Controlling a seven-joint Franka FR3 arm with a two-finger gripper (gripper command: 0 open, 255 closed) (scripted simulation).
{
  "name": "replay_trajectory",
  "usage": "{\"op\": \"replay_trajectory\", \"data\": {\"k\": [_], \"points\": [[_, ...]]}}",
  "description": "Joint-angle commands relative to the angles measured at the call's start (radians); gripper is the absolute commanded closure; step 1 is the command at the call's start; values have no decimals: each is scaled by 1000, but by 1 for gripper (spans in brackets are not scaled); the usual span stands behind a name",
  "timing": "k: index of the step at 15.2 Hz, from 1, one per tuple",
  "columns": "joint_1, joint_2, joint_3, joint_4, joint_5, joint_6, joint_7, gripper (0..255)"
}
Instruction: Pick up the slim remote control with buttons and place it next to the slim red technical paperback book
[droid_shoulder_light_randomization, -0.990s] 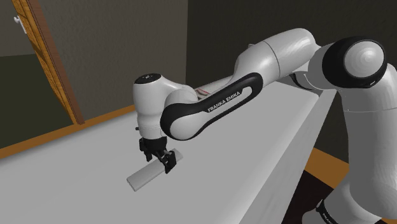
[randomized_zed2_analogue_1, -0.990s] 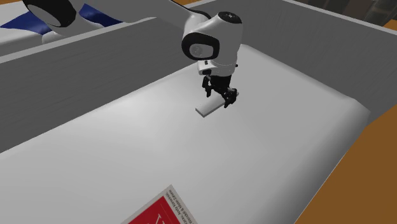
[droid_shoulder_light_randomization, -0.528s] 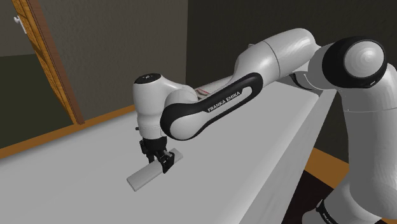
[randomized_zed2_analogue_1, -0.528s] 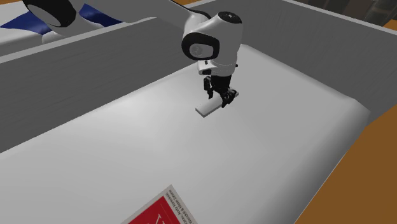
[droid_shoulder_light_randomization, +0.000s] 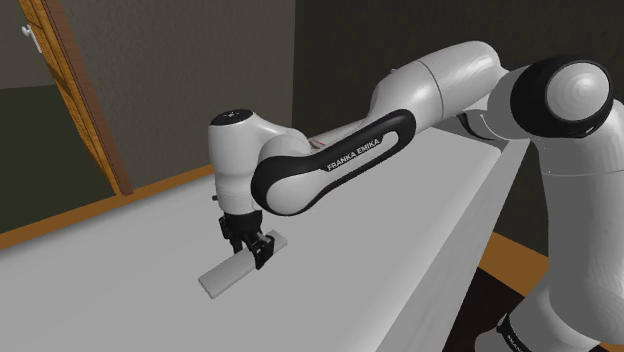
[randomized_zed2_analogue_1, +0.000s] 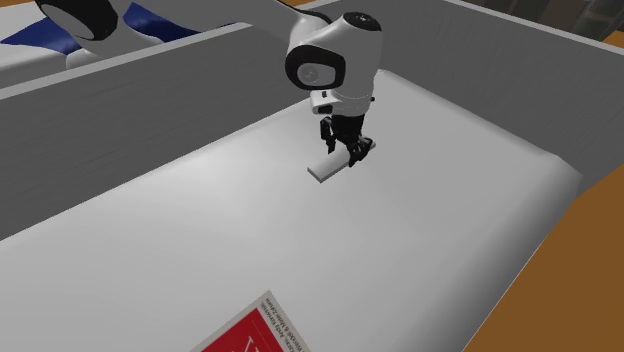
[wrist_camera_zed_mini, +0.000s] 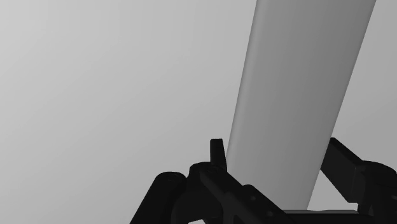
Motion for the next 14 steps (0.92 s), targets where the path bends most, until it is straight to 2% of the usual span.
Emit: {"op": "replay_trajectory", "data": {"k": [1, 14], "points": [[-5, -13, 9, 9, 12, -19, -7, 255], [-26, -81, 55, 94, 77, -151, -47, 255]]}}
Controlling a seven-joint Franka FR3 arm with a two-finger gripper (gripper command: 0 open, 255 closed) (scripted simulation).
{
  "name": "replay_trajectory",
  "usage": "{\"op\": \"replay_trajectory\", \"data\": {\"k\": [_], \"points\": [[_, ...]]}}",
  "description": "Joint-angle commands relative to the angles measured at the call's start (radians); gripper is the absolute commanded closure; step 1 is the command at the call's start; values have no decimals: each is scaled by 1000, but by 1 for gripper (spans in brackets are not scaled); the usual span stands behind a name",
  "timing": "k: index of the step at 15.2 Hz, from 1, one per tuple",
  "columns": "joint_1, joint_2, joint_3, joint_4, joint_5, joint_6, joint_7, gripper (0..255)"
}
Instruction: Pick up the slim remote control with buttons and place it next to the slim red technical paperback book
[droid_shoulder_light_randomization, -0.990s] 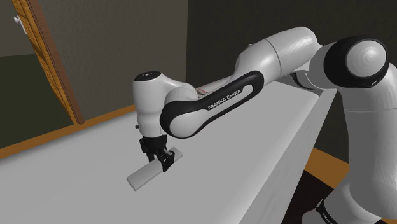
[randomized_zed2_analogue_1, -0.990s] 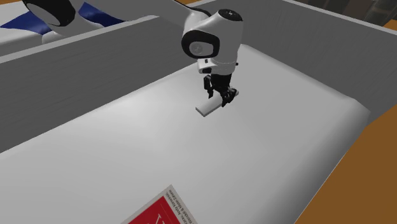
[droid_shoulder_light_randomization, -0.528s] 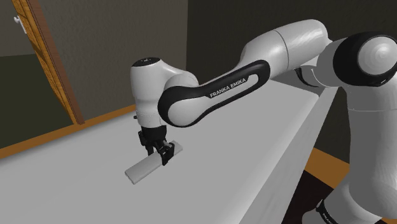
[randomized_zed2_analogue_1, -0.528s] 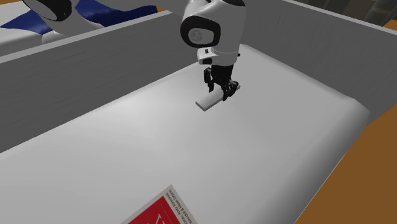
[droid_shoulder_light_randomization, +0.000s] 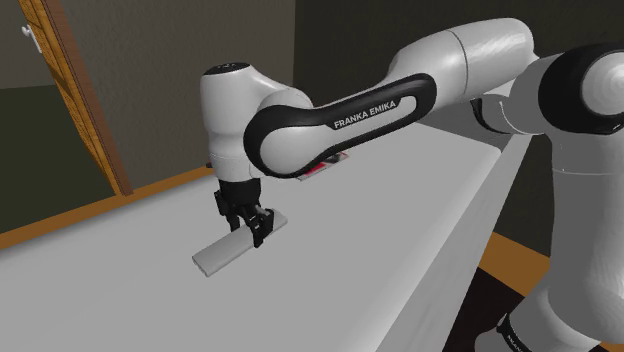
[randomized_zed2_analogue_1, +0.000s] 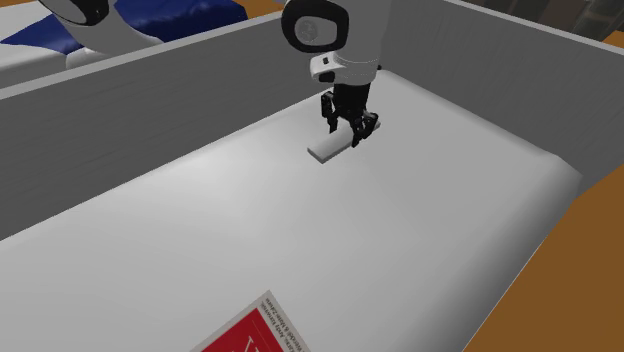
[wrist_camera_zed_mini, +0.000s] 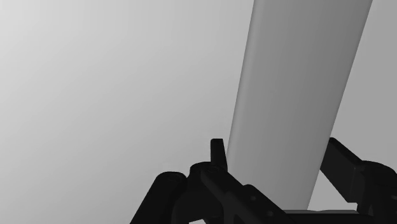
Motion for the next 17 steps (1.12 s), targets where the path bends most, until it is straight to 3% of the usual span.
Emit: {"op": "replay_trajectory", "data": {"k": [1, 9, 17], "points": [[-36, -26, 9, -20, 17, 1, -26, 255], [-287, -175, 43, -188, 123, 73, -235, 255], [-479, -275, 27, -273, 206, 110, -461, 255]]}}
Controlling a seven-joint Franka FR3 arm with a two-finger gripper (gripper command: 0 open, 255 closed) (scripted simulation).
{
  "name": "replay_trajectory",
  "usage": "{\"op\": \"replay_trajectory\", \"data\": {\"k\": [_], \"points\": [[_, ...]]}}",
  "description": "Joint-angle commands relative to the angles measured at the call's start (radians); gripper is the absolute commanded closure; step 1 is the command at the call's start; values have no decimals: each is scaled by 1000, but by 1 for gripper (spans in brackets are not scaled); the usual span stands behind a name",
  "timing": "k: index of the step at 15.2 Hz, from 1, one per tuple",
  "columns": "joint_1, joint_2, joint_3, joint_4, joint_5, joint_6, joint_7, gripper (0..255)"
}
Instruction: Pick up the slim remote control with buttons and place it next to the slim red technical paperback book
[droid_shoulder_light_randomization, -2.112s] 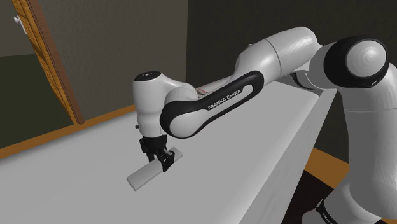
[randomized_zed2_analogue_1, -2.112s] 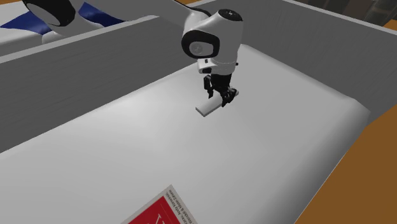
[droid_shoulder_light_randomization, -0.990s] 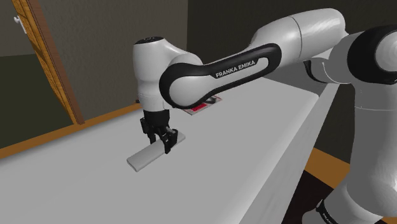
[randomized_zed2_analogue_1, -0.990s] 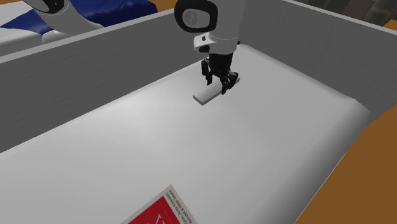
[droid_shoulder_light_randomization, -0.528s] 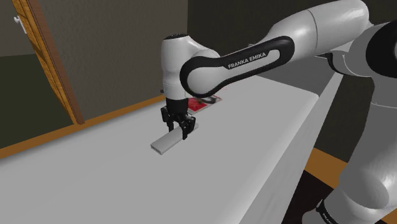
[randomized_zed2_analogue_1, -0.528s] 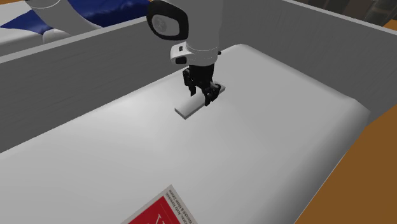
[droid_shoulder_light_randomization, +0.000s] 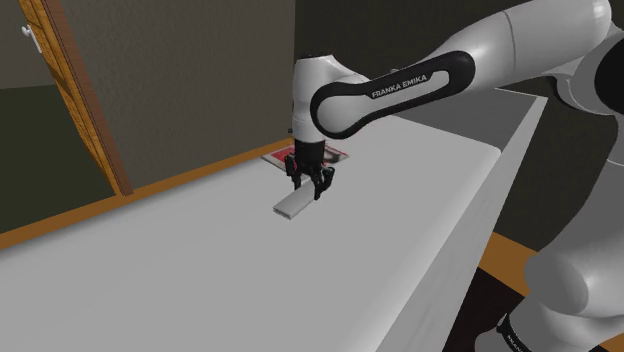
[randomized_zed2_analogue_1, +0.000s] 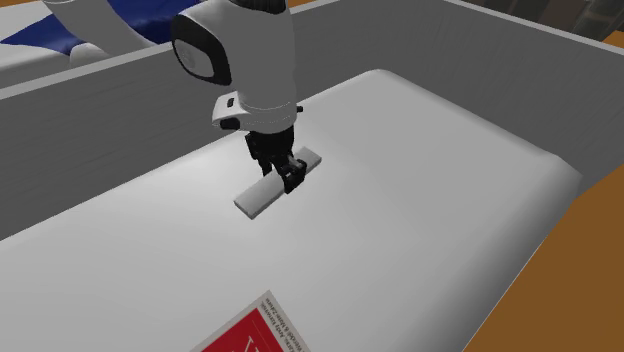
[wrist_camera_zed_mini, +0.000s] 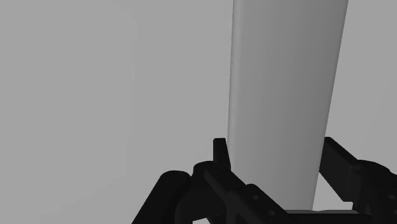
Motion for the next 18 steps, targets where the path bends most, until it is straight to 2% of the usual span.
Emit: {"op": "replay_trajectory", "data": {"k": [1, 9, 18], "points": [[-35, -7, -12, -6, 7, 5, -50, 255], [-161, -19, -71, -3, 22, 7, -241, 255], [-255, 57, -152, 92, -26, -23, -409, 255]]}}
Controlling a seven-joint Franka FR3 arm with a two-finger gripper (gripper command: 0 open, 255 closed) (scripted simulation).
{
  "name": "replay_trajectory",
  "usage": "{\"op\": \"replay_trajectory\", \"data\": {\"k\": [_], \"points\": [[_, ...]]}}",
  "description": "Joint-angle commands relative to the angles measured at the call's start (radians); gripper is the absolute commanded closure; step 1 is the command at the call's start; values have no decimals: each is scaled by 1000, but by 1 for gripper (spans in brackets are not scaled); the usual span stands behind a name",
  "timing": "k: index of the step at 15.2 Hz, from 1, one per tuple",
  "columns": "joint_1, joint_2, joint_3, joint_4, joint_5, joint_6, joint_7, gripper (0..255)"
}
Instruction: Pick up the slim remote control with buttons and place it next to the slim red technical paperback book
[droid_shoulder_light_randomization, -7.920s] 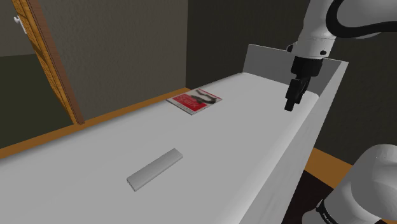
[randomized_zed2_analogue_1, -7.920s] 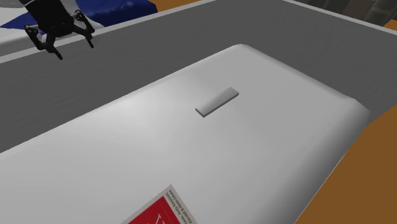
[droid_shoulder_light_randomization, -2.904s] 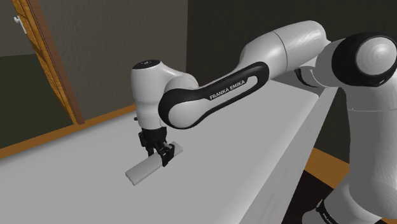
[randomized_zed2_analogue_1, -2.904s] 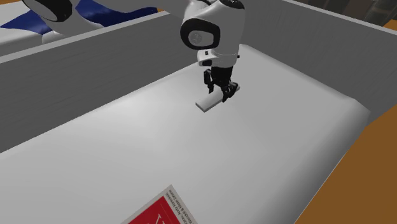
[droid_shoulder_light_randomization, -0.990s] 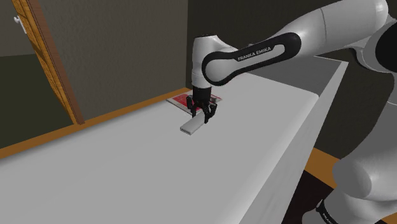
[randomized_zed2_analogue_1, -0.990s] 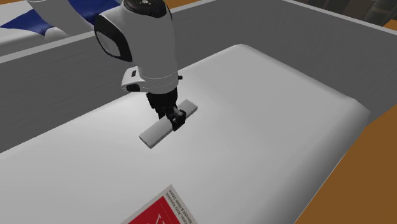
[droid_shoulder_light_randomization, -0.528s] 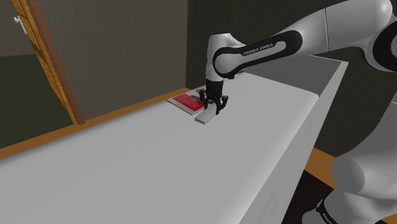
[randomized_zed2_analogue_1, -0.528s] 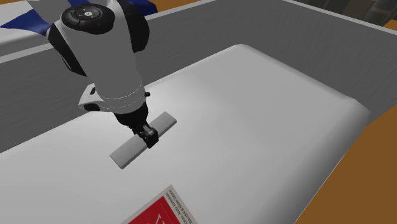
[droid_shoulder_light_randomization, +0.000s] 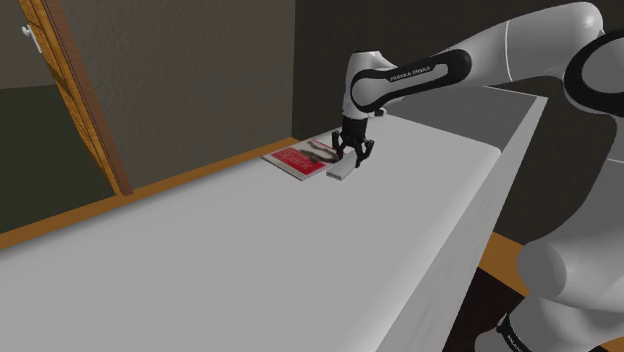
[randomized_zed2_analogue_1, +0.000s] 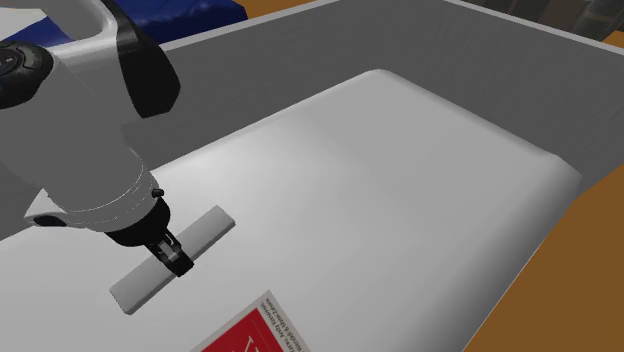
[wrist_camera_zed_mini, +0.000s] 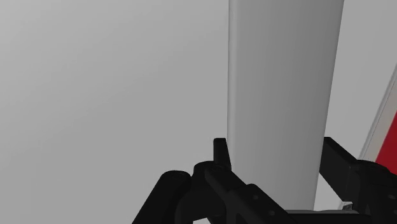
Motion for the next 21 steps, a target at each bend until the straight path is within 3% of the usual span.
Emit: {"op": "replay_trajectory", "data": {"k": [1, 3, 21], "points": [[-20, 20, -18, 27, -13, -9, -39, 255], [-33, 48, -36, 63, -29, -21, -70, 255], [-3, 140, -78, -32, -112, 140, -14, 255]]}}
